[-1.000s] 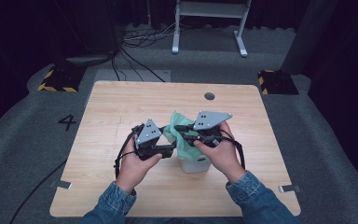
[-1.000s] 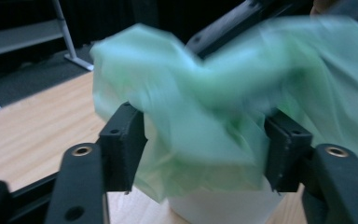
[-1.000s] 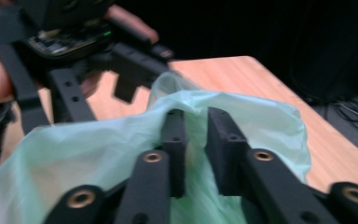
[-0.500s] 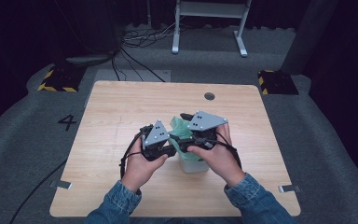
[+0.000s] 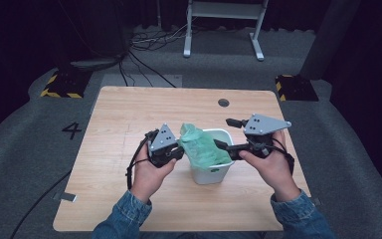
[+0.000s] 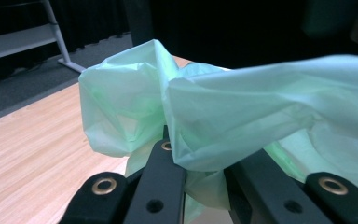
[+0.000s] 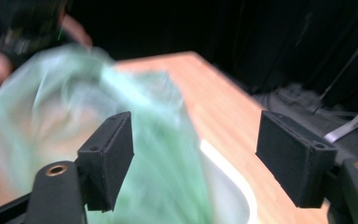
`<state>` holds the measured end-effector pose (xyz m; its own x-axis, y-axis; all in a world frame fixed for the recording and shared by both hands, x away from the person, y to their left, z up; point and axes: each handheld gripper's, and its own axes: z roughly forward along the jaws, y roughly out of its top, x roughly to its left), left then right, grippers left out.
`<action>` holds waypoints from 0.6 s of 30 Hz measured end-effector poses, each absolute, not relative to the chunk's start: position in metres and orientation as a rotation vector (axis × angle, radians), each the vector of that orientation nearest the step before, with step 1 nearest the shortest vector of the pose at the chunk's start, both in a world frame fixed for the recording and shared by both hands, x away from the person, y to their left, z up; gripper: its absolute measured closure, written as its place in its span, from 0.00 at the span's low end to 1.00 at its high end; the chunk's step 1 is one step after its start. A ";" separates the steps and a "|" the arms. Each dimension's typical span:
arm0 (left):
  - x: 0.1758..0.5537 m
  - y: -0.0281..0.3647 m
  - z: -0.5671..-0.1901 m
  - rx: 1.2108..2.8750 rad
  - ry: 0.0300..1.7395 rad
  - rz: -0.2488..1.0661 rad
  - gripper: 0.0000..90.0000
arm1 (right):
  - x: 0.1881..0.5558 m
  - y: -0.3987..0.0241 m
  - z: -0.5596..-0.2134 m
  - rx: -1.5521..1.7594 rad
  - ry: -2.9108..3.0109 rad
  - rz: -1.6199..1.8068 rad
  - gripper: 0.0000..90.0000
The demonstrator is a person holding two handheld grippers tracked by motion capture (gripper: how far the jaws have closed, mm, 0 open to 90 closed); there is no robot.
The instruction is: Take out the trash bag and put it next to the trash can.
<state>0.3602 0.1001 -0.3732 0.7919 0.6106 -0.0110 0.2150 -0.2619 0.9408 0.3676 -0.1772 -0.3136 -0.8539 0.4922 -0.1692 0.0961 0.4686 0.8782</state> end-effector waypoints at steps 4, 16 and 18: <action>0.364 0.100 -0.373 1.818 0.649 0.425 0.97 | 0.365 -0.176 -0.329 0.445 2.448 1.283 0.25; 0.359 0.088 -0.366 1.787 0.563 0.363 0.97 | 0.392 -0.127 -0.354 0.469 2.571 1.138 0.20; 0.357 0.085 -0.365 1.791 0.537 0.360 0.97 | 0.395 -0.121 -0.355 0.484 2.587 1.111 0.23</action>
<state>0.3574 0.0852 -0.3647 0.8469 0.5309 -0.0308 0.1739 -0.2216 0.9595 0.3950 -0.1210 -0.3553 -0.9036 0.4097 -0.1255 0.1911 0.6476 0.7376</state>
